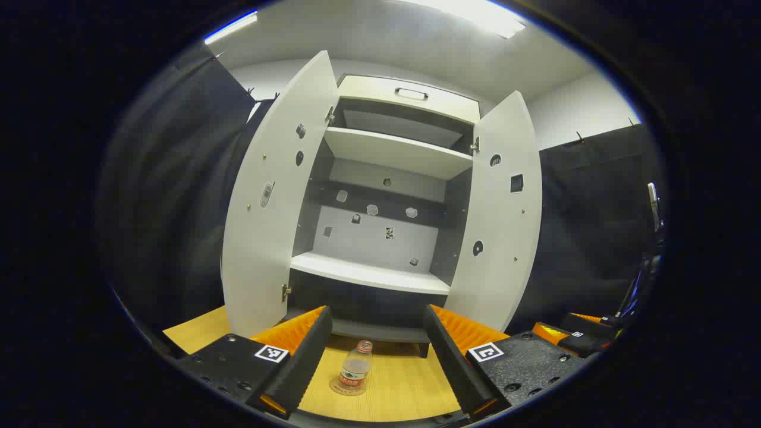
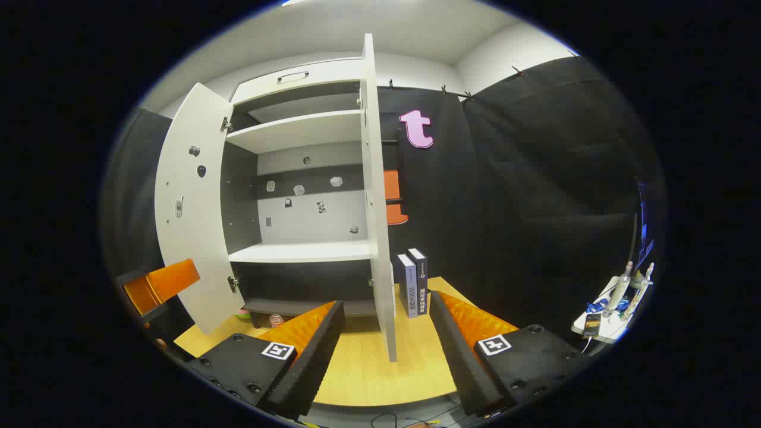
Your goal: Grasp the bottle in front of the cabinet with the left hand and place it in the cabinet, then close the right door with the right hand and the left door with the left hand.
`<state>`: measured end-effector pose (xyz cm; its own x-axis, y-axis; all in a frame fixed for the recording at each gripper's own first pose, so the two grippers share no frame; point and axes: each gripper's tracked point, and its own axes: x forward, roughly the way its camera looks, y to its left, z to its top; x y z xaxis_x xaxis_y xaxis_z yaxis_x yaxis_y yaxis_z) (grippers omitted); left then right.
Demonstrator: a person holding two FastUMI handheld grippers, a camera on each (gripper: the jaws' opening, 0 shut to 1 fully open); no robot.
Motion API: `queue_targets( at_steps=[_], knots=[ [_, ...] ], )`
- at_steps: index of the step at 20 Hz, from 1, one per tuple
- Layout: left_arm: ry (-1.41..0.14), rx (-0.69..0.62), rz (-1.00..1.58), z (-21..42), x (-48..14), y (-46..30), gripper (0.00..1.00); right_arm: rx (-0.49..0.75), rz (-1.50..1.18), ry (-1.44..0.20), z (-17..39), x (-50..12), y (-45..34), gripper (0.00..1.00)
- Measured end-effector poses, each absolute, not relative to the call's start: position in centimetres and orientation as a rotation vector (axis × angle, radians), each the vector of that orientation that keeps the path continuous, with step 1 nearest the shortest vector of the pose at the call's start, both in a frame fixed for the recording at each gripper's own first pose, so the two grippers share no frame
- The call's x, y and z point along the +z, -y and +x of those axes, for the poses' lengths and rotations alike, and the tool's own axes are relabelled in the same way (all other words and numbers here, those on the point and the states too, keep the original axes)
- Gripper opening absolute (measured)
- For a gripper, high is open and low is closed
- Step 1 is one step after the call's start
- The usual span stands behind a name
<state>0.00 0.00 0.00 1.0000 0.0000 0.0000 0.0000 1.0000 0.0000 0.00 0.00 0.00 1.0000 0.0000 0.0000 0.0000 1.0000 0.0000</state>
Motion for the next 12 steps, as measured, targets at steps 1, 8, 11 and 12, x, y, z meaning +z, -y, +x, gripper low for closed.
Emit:
queue_targets(
  at_steps=[1,8,11,12],
  knots=[
    [-0.002,-0.007,0.006,0.1,0.0,0.0,0.94,-0.004,-0.011,0.014,-0.2,0.4,-0.1,1.0],
    [-0.021,-0.058,-0.019,-0.3,-0.3,1.1,0.95,0.002,-0.042,0.059,-1.3,1.4,-1.0,0.96],
    [-0.013,-0.05,-0.015,-0.9,0.2,1.0,0.94,0.005,-0.046,0.066,-1.6,1.6,-0.9,0.96],
    [-0.011,-0.05,-0.01,-0.9,0.2,1.0,0.95,0.009,-0.045,0.068,-1.8,1.7,-1.0,0.96]
  ],
)
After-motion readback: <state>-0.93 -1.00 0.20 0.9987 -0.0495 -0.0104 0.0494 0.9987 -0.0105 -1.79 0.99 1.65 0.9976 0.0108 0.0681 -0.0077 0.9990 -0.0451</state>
